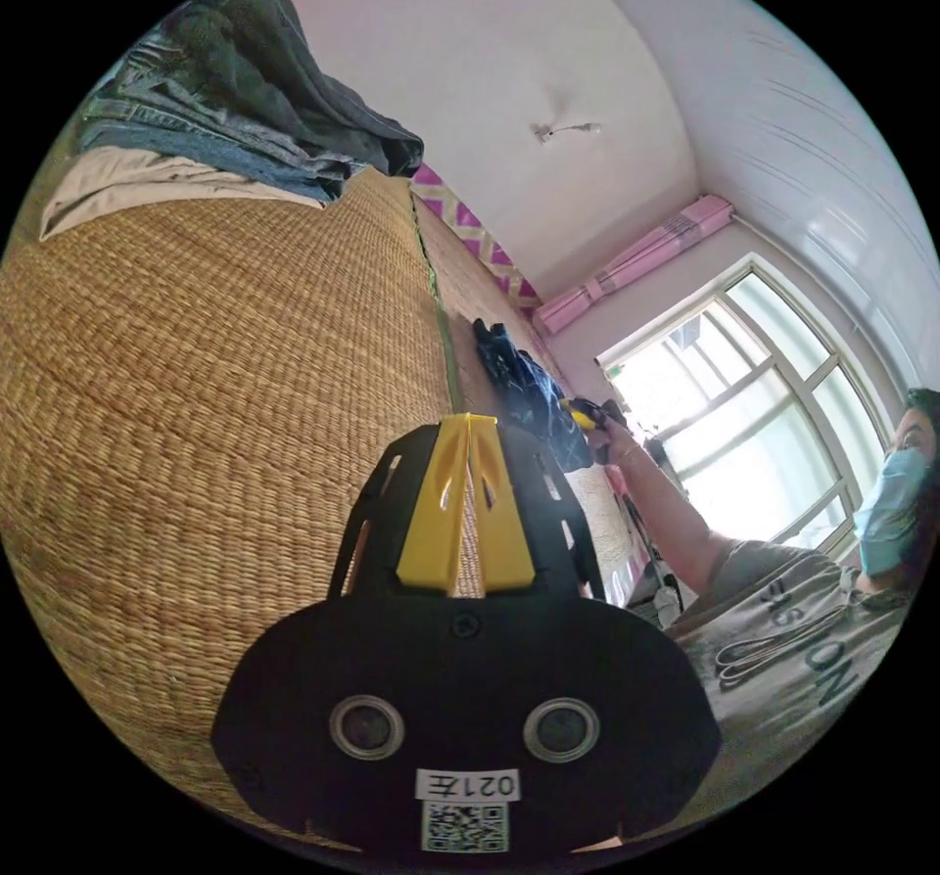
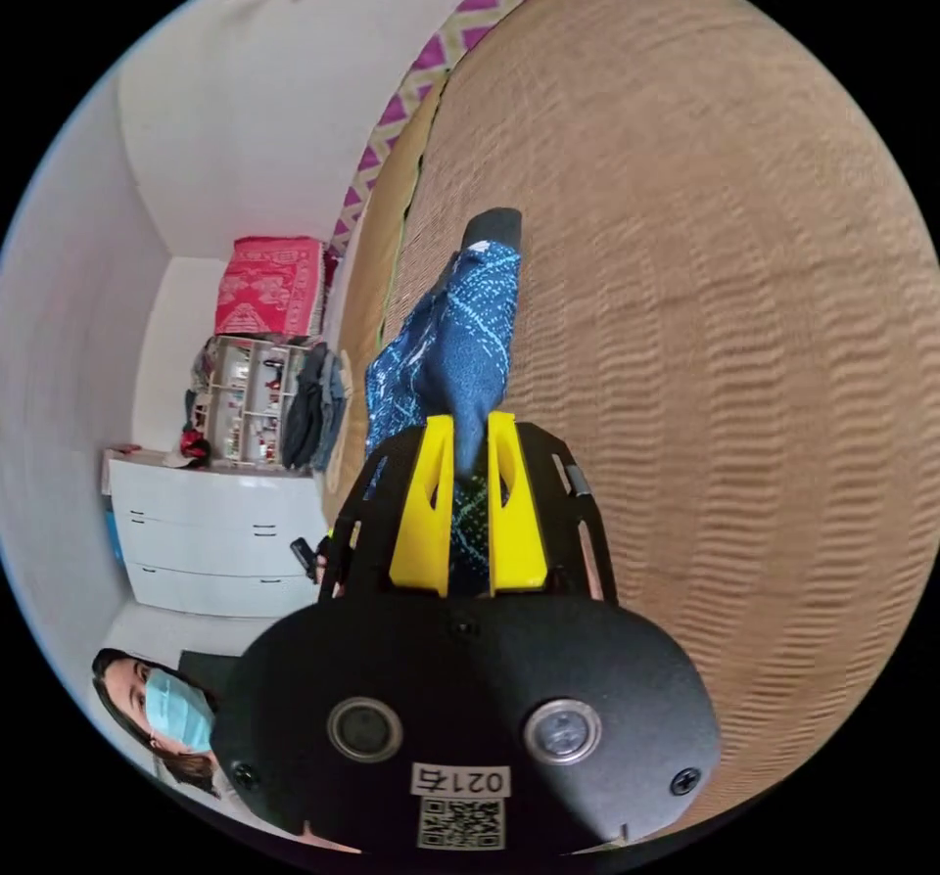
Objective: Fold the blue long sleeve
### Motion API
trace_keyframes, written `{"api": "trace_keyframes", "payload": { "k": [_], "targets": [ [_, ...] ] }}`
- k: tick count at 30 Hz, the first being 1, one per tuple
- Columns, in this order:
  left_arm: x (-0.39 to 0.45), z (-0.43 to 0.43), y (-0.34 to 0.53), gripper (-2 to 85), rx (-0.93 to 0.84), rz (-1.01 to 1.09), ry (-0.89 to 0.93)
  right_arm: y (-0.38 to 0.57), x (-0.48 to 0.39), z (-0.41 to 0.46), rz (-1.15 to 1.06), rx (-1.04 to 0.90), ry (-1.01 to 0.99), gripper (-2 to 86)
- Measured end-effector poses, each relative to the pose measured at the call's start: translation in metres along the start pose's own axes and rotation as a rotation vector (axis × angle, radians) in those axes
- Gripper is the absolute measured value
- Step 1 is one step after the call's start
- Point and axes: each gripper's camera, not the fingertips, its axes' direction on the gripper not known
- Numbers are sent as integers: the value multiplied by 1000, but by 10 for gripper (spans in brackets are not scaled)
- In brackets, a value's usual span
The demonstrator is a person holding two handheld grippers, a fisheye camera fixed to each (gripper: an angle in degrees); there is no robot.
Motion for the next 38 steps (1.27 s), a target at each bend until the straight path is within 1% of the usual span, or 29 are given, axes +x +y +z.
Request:
{"api": "trace_keyframes", "payload": {
  "k": [2, 3, 5, 6, 8, 12, 14, 15, 16, 17, 18, 19, 21, 23, 24, 26, 27, 28, 29, 30, 32, 33, 35, 36, 38],
  "targets": [
    [-5, 0, -1, -10, -1, -21, -7, -55, 27, -79, 11, 55, 120, 60],
    [-6, 0, -2, -10, -5, -24, -22, -68, 34, -100, 15, 71, 147, 60],
    [-4, 1, -4, -10, -13, -21, -55, -114, 55, -179, 18, 140, 246, 61],
    [-4, 2, -5, -10, -16, -21, -74, -125, 60, -197, 20, 150, 272, 61],
    [-6, 2, -7, -9, -23, -27, -91, -163, 71, -262, 36, 192, 366, 62],
    [-15, -4, -11, -10, -22, -56, -107, -212, 73, -332, 59, 254, 537, 66],
    [-16, -6, -12, -10, -26, -51, -118, -239, 56, -359, 99, 310, 785, 67],
    [-17, -7, -13, -10, -29, -48, -124, -245, 49, -363, 112, 322, 866, 64],
    [-18, -10, -14, -10, -30, -51, -127, -254, 32, -368, 115, 348, 1003, 62],
    [-19, -11, -14, -10, -30, -51, -126, -264, 12, -370, 88, 371, 1092, 63],
    [-21, -14, -15, -10, -29, -51, -123, -269, 2, -369, 80, 383, 1118, 66],
    [-23, -17, -15, -10, -29, -52, -120, -280, -18, -366, 40, 394, 1100, 74],
    [-23, -23, -16, -10, -25, -39, -111, -296, -51, -352, -54, 377, 969, 77],
    [-23, -30, -16, -10, -16, -25, -101, -298, -122, -314, -232, 371, 823, 64],
    [-23, -34, -16, -10, -12, -13, -91, -294, -143, -304, -287, 376, 797, 59],
    [-22, -43, -15, -10, 1, 9, -76, -266, -227, -269, -442, 425, 739, 28],
    [-20, -49, -14, -10, 11, 33, -62, -257, -247, -261, -485, 440, 711, 22],
    [-17, -55, -12, -10, 25, 54, -66, -241, -286, -246, -554, 460, 669, 11],
    [-14, -59, -11, -10, 34, 64, -78, -229, -322, -226, -596, 463, 650, 2],
    [-9, -64, -10, -10, 40, 83, -99, -226, -339, -215, -615, 456, 639, -2],
    [-5, -72, -10, -9, 42, 98, -113, -224, -407, -161, -714, 362, 574, -7],
    [-4, -79, -10, -9, 51, 105, -103, -226, -425, -147, -739, 335, 567, -8],
    [-6, -94, -12, -9, 53, 111, -60, -238, -507, -84, -867, 232, 532, -9],
    [-8, -108, -12, -9, 63, 118, -50, -242, -530, -67, -907, 206, 523, -9],
    [-14, -132, -13, -9, 86, 131, -54, -255, -625, 2, -1079, 103, 499, -7]
  ]
}}
